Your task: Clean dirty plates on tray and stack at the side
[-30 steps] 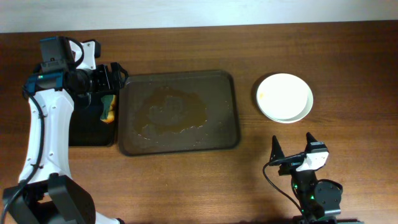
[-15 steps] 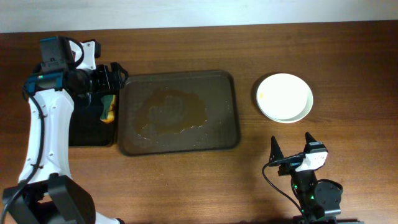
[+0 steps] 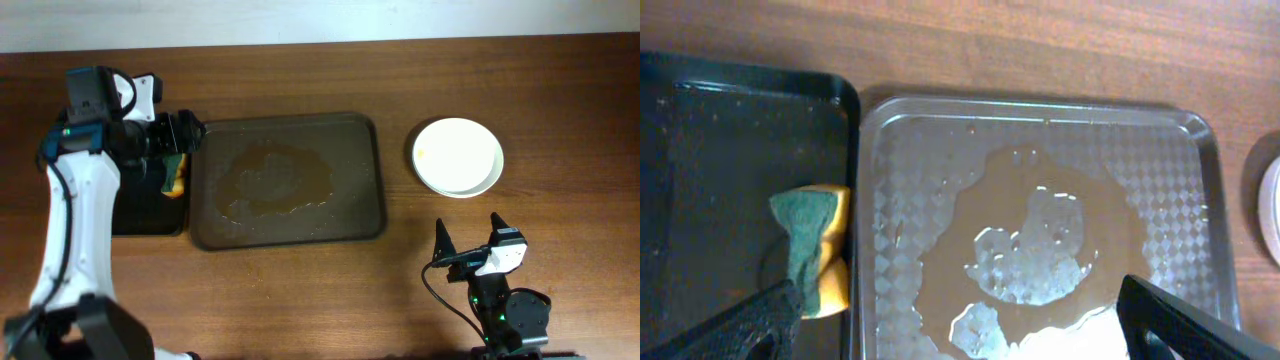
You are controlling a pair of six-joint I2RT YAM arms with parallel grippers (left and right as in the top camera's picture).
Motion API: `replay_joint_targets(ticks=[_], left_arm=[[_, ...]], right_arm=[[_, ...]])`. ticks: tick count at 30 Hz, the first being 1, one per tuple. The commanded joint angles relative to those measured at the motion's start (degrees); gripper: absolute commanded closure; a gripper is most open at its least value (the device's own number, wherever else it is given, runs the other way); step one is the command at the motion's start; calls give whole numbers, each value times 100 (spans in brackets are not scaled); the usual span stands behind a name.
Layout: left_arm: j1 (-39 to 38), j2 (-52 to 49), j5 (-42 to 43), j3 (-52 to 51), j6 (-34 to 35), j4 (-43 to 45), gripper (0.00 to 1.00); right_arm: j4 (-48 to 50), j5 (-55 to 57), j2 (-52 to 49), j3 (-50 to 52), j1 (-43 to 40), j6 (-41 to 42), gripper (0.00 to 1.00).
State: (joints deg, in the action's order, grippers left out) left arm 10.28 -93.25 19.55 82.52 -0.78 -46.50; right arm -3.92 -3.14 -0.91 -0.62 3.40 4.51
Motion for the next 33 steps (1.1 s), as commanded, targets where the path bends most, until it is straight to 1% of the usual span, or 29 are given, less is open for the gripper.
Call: replay_joint_targets(ticks=[1, 4, 10, 13, 16, 19, 24, 27, 30, 33], left_arm=[[-129, 1228, -149, -944, -157, 817, 1], [-125, 2280, -160, -1991, -411, 1648, 1], [-122, 4422, -157, -3939, -1235, 2763, 1], [-122, 5643, -201, -4970, -1305, 3397, 1], [-122, 6378, -201, -5718, -1305, 3958, 1], [-122, 6951, -256, -6437, -1305, 4575, 1], [-122, 7757, -758, -7622, -1307, 5746, 1], [-122, 7991, -870, -7962, -1305, 5984, 1], [-125, 8192, -890, -8209, -1305, 5969, 1], [-129, 8384, -1016, -8205, -1307, 5541, 1]], right_arm=[[-20, -116, 7, 31, -44, -2, 2], [-20, -116, 7, 31, -44, -2, 2], [-20, -116, 7, 31, -44, -2, 2], [-20, -116, 7, 31, -44, -2, 2], [-20, -116, 7, 31, -44, -2, 2], [-20, -116, 7, 31, -44, -2, 2], [-20, -116, 7, 31, -44, -2, 2], [-20, -116, 7, 31, -44, -2, 2], [-20, -116, 7, 31, -44, -2, 2], [-20, -116, 7, 31, -44, -2, 2]])
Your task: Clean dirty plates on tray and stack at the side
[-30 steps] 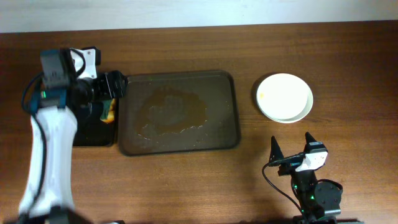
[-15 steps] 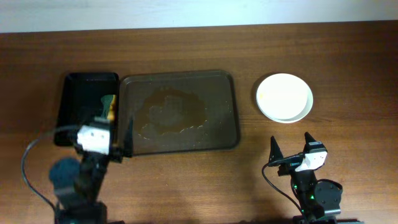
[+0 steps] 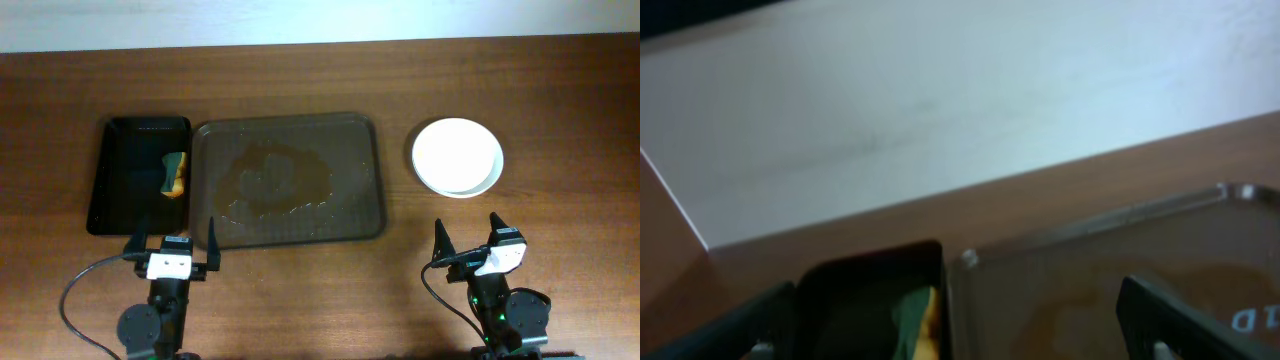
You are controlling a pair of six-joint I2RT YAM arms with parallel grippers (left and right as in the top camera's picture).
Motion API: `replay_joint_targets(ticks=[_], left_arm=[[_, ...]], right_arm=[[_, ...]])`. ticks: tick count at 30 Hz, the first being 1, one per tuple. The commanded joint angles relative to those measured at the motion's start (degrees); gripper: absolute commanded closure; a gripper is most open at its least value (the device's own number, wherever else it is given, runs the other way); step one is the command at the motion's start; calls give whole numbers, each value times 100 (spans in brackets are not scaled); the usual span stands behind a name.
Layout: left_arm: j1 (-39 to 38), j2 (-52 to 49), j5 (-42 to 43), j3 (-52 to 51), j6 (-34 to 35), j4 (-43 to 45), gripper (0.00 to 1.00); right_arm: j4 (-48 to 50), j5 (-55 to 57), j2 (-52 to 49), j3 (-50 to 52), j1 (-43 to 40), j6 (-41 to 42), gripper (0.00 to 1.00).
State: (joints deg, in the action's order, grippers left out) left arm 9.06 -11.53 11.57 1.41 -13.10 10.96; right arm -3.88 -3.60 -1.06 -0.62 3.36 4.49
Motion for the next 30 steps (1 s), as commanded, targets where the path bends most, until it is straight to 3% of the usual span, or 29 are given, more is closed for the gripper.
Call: replay_joint_targets(ticks=[1, 7, 14, 30], left_arm=[[-7, 282, -258, -94, -72, -350, 1], [-85, 833, -544, -94, -72, -1515, 1], [-669, 1123, -1051, -90, -70, -1563, 1], [-667, 1121, -1051, -90, -70, -1563, 1]], right_arm=[[-24, -70, 22, 31, -39, 0, 2], [-24, -70, 22, 31, -39, 0, 2], [-24, -70, 22, 31, -39, 0, 2], [-24, -70, 22, 31, -39, 0, 2]])
